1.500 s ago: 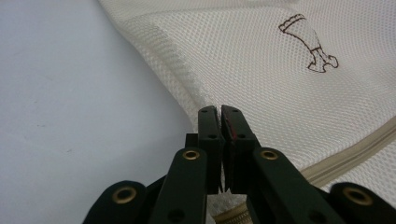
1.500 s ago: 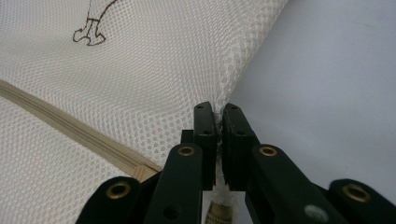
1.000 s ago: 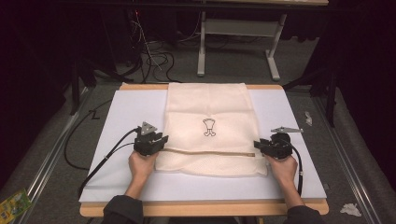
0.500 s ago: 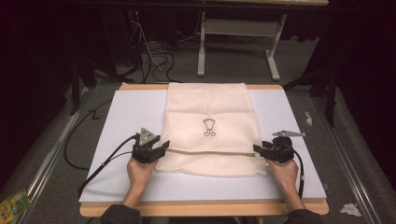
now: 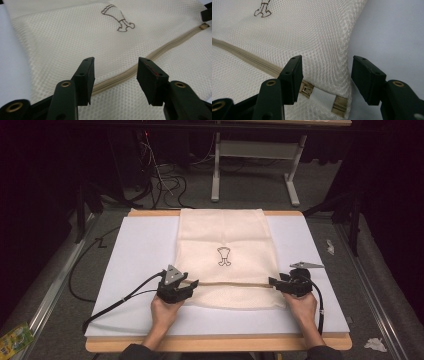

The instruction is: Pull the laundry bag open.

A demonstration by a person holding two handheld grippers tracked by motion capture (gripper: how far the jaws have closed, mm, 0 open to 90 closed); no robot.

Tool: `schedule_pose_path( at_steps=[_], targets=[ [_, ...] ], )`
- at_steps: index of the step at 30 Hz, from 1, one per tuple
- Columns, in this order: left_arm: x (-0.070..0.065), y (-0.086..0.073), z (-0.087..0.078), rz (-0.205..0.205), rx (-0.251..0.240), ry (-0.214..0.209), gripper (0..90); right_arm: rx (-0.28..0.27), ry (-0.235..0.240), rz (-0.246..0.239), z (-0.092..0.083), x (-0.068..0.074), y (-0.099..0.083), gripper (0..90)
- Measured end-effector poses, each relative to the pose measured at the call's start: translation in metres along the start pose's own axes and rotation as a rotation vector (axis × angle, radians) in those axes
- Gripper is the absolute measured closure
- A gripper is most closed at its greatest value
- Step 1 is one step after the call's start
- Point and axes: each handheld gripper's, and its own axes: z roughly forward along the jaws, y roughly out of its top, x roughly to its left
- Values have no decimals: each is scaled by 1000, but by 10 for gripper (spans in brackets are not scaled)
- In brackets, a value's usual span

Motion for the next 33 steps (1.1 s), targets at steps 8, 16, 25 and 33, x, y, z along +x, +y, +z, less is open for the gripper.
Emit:
schedule_pose_path(
  at_steps=[8, 16, 25, 33],
  targets=[
    [-25, 12, 24, 32, 30, -54, 469, 27, 7, 9, 6, 2, 3, 459],
    [-41, 24, 42, 52, 46, -92, 462, 43, 10, -3, 8, 6, 5, 589],
    [-57, 36, 56, 82, 64, -139, 462, 53, 11, -56, 6, 8, 8, 859],
    [-64, 40, 62, 74, 65, -172, 477, 40, 50, -65, 2, 10, 8, 876]
  ],
)
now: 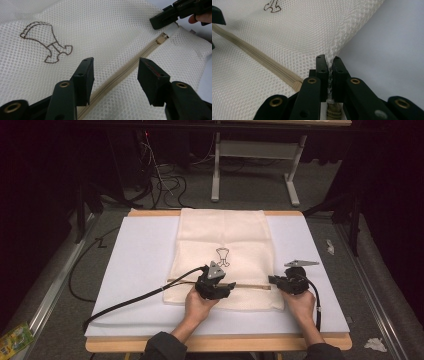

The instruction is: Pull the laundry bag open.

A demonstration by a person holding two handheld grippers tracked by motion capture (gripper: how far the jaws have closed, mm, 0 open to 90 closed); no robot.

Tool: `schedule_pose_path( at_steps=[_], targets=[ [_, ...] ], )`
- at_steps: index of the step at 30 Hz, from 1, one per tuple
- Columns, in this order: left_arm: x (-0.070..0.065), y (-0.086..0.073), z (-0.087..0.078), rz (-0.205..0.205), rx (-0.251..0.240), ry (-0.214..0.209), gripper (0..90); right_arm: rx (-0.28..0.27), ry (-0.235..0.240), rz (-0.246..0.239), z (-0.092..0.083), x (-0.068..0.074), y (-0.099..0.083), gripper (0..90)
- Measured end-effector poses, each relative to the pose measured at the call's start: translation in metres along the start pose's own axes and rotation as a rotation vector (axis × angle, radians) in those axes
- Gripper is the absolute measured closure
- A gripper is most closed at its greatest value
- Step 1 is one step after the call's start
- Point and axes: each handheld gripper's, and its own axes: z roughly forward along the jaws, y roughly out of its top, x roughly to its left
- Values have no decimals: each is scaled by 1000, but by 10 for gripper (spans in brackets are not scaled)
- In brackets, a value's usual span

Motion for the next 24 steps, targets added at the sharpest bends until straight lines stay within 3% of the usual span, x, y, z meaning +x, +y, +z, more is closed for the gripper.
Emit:
schedule_pose_path(
  at_steps=[9, 12, 24],
  targets=[
    [-1, 0, 2, -7, 4, -33, 527, -22, 32, -10, -5, 3, 3, 878],
    [-7, 4, 5, 32, 23, -41, 541, -32, 41, -18, -7, 7, 6, 878],
    [-19, 10, 15, 40, 24, -96, 576, -46, 69, -32, -11, 15, 13, 880]
  ],
)
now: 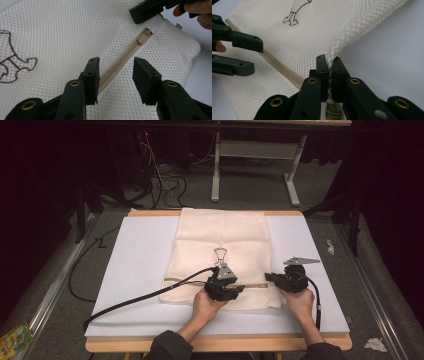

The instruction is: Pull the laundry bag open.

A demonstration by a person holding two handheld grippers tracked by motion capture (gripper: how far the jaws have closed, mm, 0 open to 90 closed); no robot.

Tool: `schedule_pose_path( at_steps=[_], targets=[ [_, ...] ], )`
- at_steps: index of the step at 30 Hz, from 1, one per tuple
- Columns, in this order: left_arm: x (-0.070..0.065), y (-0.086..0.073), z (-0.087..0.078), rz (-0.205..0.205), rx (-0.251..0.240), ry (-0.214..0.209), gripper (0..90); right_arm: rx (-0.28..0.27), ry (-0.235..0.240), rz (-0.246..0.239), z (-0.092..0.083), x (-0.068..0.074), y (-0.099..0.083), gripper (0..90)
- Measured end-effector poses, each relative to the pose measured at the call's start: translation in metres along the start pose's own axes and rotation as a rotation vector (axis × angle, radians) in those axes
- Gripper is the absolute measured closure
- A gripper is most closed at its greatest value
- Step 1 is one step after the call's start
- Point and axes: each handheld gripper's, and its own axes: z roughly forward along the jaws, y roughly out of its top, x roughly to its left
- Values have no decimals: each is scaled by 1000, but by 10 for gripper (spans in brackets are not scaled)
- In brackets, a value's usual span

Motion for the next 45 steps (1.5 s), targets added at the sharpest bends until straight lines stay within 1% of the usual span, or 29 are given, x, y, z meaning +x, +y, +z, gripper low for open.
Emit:
schedule_pose_path(
  at_steps=[3, 10, 12, 17, 19, 21, 25, 30, 34, 37, 38, 39, 41, 42, 44, 45],
  targets=[
    [-3, 2, 3, 2, 2, -14, 578, -3, 10, 0, 1, 0, 0, 880],
    [-12, 8, 12, 26, 14, -32, 567, -7, 25, -3, 1, 3, 3, 881],
    [-12, 9, 15, 16, 9, -48, 568, -9, 28, -6, 1, 5, 4, 881],
    [-12, 9, 16, 7, 16, -60, 591, -16, 40, -8, 2, 8, 7, 881],
    [-12, 10, 15, -6, 8, -70, 601, -16, 45, -13, 2, 9, 8, 881],
    [-12, 11, 14, -3, -5, -64, 613, -16, 51, -12, 3, 10, 8, 881],
    [-11, 11, 16, -13, -3, -65, 626, -23, 62, -10, 3, 12, 9, 881],
    [-10, 10, 18, -14, -3, -65, 638, -23, 66, -23, 4, 17, 13, 881],
    [-11, 10, 20, -31, -16, -75, 645, -27, 71, -25, 5, 19, 14, 881],
    [-11, 10, 22, -39, -15, -86, 648, -25, 72, -22, 5, 20, 14, 882],
    [-11, 10, 23, -34, -11, -85, 649, -27, 73, -24, 5, 20, 14, 881],
    [-14, 10, 25, -17, 1, -83, 650, -28, 75, -23, 6, 20, 14, 882],
    [-20, 12, 29, 9, 6, -84, 649, -27, 77, -24, 6, 20, 14, 882],
    [-21, 12, 29, 12, 3, -83, 646, -29, 79, -25, 7, 21, 14, 882],
    [-20, 12, 31, -2, 6, -86, 643, -31, 81, -26, 6, 21, 14, 882],
    [-19, 11, 32, -2, 12, -87, 644, -30, 82, -25, 6, 21, 13, 881]
  ],
)
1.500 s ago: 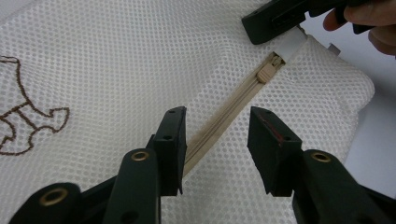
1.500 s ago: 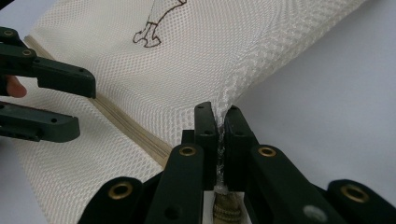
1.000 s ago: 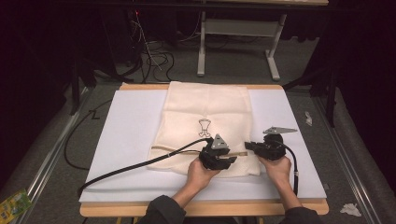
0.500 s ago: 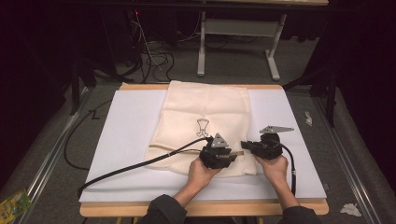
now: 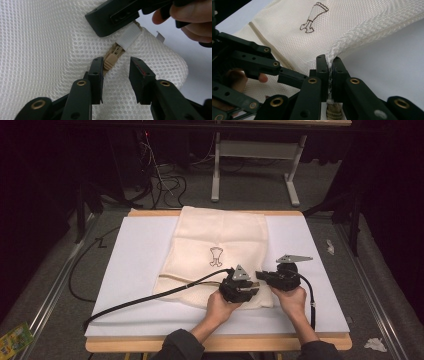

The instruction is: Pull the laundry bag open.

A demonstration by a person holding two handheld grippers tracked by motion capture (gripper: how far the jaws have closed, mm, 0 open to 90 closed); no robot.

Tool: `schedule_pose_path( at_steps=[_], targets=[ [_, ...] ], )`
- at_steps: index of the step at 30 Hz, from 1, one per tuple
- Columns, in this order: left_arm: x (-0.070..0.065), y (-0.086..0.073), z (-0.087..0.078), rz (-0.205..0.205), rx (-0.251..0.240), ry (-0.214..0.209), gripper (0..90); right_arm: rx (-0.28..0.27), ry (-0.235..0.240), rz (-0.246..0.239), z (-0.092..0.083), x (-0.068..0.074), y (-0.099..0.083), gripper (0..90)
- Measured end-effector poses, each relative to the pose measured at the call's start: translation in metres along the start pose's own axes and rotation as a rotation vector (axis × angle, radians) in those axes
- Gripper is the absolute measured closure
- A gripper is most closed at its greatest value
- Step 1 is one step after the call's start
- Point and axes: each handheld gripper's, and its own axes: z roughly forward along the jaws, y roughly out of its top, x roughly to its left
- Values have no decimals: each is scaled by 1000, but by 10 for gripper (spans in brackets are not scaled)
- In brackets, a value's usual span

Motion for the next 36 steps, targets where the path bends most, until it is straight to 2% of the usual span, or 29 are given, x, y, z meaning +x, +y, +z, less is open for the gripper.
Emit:
schedule_pose_path(
  at_steps=[6, 11, 13, 16, 19, 28, 36],
  targets=[
    [-1, 0, -1, 1, -1, 3, 649, 2, 3, -3, 1, 1, 1, 882],
    [-1, -1, -3, 8, 2, -19, 661, 4, 5, -1, 1, 0, -1, 881],
    [-1, -2, -3, 10, 1, -45, 695, 3, 4, 3, 0, 0, -2, 881],
    [-2, -3, -3, 15, 1, -38, 697, 0, 5, 1, 1, -1, -2, 881],
    [-1, -2, -1, 1, -2, -35, 724, 1, 4, -2, 1, 0, -2, 881],
    [2, -1, 0, -12, -5, -43, 844, 2, 4, -6, 1, 0, -2, 881],
    [3, 0, -4, 13, 5, -47, 868, 4, -6, -15, 0, 0, -3, 881]
  ],
)
